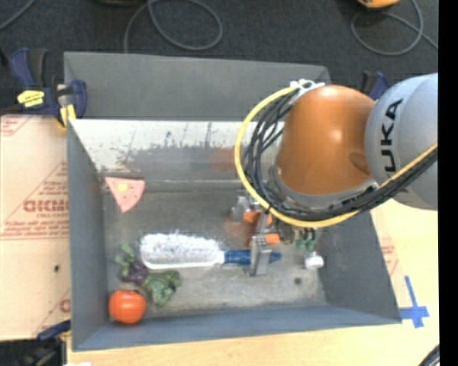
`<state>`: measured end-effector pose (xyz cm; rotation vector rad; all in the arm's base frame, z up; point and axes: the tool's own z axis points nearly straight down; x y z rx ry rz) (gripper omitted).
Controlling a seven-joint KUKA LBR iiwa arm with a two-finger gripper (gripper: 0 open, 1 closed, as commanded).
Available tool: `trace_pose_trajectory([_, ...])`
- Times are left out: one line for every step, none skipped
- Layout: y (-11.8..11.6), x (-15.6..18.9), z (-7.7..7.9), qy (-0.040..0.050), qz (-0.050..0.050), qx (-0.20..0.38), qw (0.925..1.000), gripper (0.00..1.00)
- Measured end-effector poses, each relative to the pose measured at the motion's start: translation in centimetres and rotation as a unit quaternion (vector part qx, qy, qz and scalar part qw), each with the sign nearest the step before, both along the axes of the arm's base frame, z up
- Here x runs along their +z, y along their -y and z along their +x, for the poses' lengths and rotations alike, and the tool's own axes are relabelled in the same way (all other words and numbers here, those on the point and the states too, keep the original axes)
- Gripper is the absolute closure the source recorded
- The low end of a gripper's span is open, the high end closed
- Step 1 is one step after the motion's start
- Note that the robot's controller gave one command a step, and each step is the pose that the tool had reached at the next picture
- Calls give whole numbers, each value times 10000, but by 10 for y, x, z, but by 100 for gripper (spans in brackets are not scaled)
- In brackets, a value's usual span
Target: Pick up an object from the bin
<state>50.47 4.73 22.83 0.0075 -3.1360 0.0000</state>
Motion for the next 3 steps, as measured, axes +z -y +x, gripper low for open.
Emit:
trace_pose_trajectory([0,4,2,43,3,-8,10000,0])
trace_pose_trajectory([7,-38,8,74,9,-40,10000,0])
trace_pose_trajectory([21,-73,16,43,3,-38,10000,0])
